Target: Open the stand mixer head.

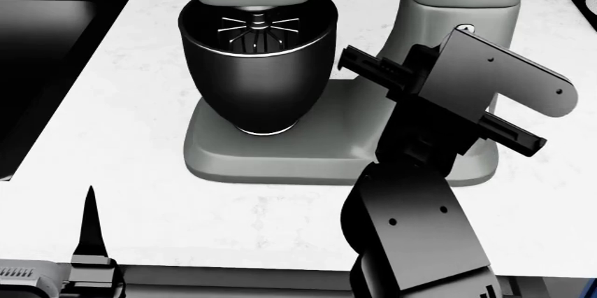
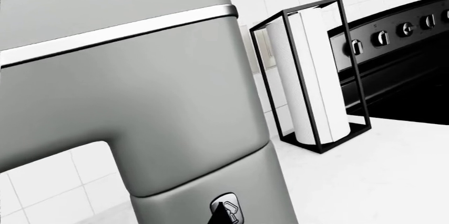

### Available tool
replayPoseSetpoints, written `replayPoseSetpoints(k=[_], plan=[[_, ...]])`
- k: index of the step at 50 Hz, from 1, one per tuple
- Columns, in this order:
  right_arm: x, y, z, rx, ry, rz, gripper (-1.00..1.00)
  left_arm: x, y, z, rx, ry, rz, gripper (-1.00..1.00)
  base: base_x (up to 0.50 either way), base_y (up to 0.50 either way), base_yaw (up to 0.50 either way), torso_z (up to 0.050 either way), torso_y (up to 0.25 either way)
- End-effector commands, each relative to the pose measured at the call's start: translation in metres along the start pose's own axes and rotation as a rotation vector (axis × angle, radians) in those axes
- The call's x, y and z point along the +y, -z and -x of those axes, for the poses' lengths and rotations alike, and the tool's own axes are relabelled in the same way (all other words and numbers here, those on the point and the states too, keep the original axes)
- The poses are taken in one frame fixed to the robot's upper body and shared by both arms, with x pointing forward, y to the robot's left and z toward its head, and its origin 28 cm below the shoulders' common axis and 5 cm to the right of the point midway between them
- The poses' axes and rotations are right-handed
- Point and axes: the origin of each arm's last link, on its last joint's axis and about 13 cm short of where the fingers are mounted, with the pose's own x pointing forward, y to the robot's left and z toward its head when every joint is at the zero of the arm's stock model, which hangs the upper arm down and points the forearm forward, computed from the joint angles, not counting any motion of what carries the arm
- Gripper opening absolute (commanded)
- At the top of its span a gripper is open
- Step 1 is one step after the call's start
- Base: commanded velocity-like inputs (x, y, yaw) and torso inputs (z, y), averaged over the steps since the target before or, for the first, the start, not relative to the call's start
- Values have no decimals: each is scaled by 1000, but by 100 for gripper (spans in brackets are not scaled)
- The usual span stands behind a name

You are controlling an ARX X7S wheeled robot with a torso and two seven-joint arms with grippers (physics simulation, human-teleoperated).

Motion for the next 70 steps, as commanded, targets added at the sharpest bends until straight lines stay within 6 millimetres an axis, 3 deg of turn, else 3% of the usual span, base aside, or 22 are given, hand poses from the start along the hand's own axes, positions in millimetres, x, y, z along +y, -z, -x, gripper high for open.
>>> replayPoseSetpoints(k=[1,64,65,70], plan=[[3,4,-6,5,-9,21,-100,3,0,-11,-8,-23,-27,100,0,0,0,0,0],[7,21,-23,-24,49,56,-100,2,-2,-12,-17,-24,-41,100,0,0,0,0,0],[6,21,-23,-22,53,55,100,2,-2,-12,-17,-25,-42,100,0,0,0,0,0],[-2,16,-18,-19,42,42,100,2,-1,-12,-17,-27,-41,100,8,0,1,0,0]])
